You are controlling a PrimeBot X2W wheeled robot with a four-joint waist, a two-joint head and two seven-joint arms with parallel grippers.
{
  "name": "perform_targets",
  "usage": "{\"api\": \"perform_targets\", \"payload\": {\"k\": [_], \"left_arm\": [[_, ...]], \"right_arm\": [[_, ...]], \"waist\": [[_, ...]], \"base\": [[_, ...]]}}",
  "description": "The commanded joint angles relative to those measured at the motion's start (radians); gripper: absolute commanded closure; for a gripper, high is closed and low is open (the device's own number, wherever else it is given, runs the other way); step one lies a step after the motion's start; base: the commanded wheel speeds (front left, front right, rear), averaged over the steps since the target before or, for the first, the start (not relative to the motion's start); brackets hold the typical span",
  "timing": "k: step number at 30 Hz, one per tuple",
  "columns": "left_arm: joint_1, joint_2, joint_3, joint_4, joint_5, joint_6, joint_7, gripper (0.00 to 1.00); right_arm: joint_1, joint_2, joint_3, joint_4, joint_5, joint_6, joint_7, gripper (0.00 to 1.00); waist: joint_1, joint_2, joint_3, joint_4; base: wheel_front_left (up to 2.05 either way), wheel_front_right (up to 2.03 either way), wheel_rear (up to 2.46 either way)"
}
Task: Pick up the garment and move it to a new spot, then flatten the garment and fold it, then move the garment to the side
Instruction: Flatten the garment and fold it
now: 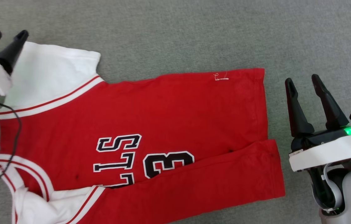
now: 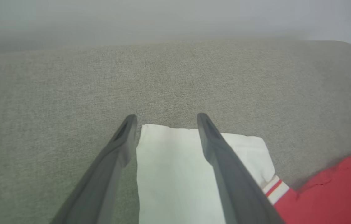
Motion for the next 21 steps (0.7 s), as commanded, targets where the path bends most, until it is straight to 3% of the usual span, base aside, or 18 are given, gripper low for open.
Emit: {"api": "perform_targets", "payload": {"k": [1,8,14,15,17,21], "left_arm": [[-0.040,0.038,-0.006,0.019,-0.033,-0.011,0.098,0.00],[-0.115,0.132,-0.057,0.020,-0.086,0.033,0.424,0.00],[-0.076,0.126,-0.109,0.044,-0.114,0.081,0.559,0.00],[-0.063,0.118,-0.118,0.050,-0.124,0.087,0.578,0.24],[-0.045,0.100,-0.126,0.055,-0.136,0.095,0.593,1.00],[-0.051,0.078,-0.126,0.051,-0.116,0.084,0.533,1.00]], "right_arm": [[-0.022,0.010,0.004,0.007,0.009,0.000,-0.006,0.00],[-0.036,0.022,0.016,0.036,0.026,0.000,-0.013,0.00],[-0.054,0.025,0.023,0.053,0.043,0.000,-0.023,0.00],[-0.055,0.025,0.024,0.056,0.049,0.000,-0.022,0.00],[-0.056,0.017,0.028,0.062,0.059,0.000,-0.014,0.00],[-0.062,-0.007,0.024,0.066,0.099,0.000,0.016,0.00]], "waist": [[-0.0002,0.0000,0.045,-0.039],[-0.0002,0.0000,0.086,-0.068],[-0.0002,0.0000,0.119,-0.085],[-0.0002,0.0000,0.121,-0.088],[-0.0002,0.0000,0.123,-0.090],[-0.0002,0.0000,0.114,-0.080]], "base": [[0.00,0.00,0.00],[0.00,0.00,0.00],[0.00,0.00,0.00],[0.00,0.00,0.00],[0.00,0.00,0.00],[0.00,0.00,0.00]]}}
